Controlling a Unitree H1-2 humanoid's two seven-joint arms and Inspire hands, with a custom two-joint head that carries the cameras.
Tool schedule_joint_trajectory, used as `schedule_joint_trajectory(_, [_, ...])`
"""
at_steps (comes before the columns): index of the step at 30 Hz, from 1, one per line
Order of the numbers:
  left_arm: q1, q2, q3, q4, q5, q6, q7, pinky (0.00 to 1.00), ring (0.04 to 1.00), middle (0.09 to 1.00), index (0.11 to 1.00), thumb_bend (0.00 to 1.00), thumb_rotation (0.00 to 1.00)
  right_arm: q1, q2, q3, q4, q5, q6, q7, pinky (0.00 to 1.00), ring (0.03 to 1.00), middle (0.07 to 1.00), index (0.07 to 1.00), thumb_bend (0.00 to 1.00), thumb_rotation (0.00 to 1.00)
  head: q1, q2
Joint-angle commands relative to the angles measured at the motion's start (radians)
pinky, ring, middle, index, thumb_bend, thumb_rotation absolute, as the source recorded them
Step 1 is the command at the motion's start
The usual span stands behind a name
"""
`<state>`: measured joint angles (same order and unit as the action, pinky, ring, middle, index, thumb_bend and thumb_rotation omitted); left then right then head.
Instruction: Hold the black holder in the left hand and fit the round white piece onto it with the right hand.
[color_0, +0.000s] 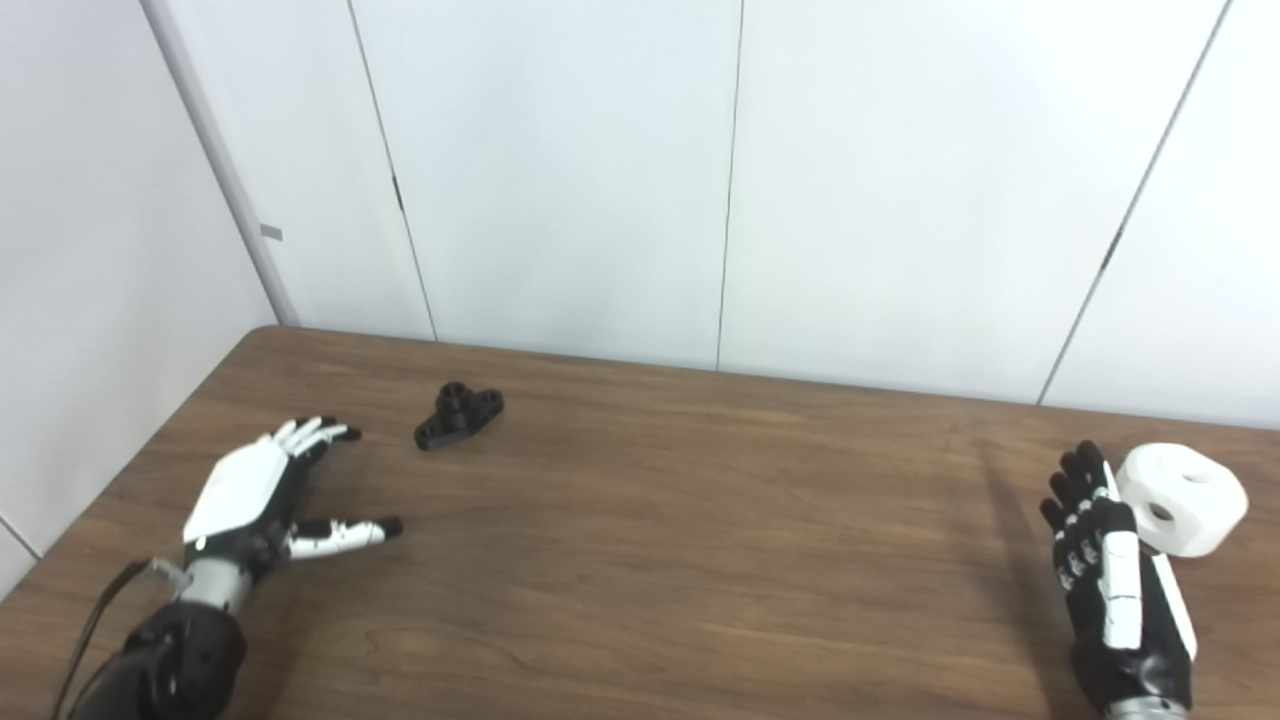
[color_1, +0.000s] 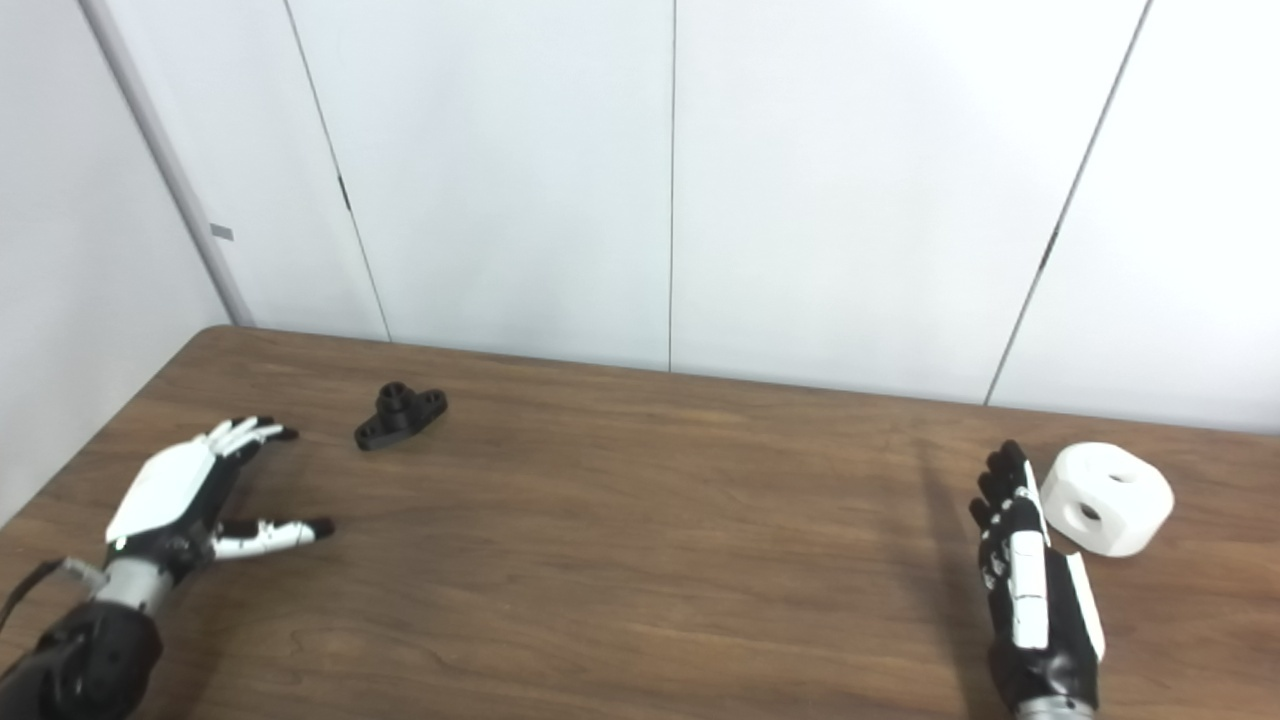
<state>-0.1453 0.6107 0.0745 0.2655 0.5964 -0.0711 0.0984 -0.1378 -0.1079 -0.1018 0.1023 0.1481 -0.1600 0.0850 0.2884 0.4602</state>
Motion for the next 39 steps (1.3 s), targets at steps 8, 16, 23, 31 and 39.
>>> schedule_joint_trajectory(8, [-0.1,0.095,-0.054,0.028,0.006,0.027,-0.068,1.0,0.986,0.937,0.815,0.97,0.52,0.022,-0.005,-0.006,-0.001,0.042,-0.026,0.025,1.0,1.0,1.0,1.0,0.45,1.0,0.027,0.002])
schedule_joint_trajectory(16, [-0.136,0.085,-0.077,0.074,-0.009,0.013,-0.065,1.0,0.97,0.916,0.792,0.93,0.45,0.03,-0.014,-0.012,-0.027,0.06,-0.014,0.027,1.0,1.0,1.0,1.0,0.45,1.0,0.068,0.002])
schedule_joint_trajectory(23, [-0.159,0.077,-0.1,0.109,-0.027,-0.01,-0.07,1.0,0.967,0.908,0.79,0.93,0.47,0.035,-0.017,-0.015,-0.059,0.08,0.002,0.027,1.0,1.0,1.0,1.0,0.47,1.0,0.108,0.0])
schedule_joint_trajectory(31, [-0.201,0.086,-0.127,0.17,-0.029,-0.01,-0.076,1.0,0.966,0.905,0.794,0.93,0.51,0.047,-0.014,-0.013,-0.12,0.075,0.048,0.014,1.0,1.0,1.0,1.0,0.53,1.0,0.119,0.002])
schedule_joint_trajectory(39, [-0.235,0.083,-0.146,0.212,-0.033,-0.003,-0.078,1.0,0.959,0.896,0.781,0.94,0.51,0.061,-0.023,-0.011,-0.155,0.084,0.061,0.027,1.0,1.0,1.0,1.0,0.54,1.0,0.144,0.005])
